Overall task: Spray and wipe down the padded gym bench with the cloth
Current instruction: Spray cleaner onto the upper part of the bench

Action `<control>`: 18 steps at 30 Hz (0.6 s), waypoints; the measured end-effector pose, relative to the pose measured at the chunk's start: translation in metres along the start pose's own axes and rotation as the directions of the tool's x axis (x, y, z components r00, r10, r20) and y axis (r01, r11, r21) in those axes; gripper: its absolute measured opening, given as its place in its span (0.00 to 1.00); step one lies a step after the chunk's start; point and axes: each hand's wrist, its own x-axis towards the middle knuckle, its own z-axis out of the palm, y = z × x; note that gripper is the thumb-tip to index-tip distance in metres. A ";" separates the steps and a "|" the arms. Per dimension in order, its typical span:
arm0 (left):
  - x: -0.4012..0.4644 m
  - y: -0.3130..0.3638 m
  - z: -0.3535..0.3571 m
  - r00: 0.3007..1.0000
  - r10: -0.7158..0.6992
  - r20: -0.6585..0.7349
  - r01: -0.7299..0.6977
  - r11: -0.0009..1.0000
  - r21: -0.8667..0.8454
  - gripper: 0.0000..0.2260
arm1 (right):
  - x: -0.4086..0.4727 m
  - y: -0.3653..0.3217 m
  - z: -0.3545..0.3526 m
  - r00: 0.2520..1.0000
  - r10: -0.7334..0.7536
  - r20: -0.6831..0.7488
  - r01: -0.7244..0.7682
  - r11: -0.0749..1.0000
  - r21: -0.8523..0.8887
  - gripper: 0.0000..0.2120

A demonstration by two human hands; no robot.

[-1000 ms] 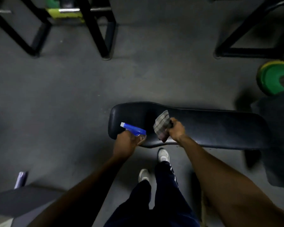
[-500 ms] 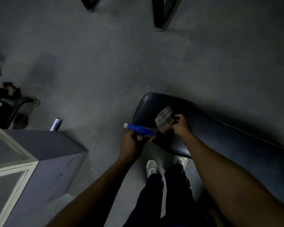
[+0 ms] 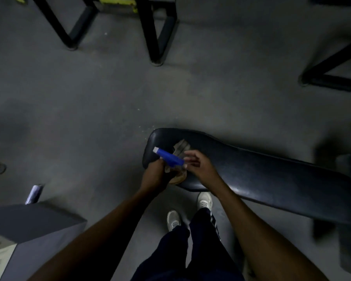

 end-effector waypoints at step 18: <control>-0.042 0.155 0.077 0.757 0.367 0.540 0.000 0.828 -0.561 0.14 | -0.191 -0.026 -0.103 0.740 -0.198 -0.642 0.310 0.949 0.065 0.11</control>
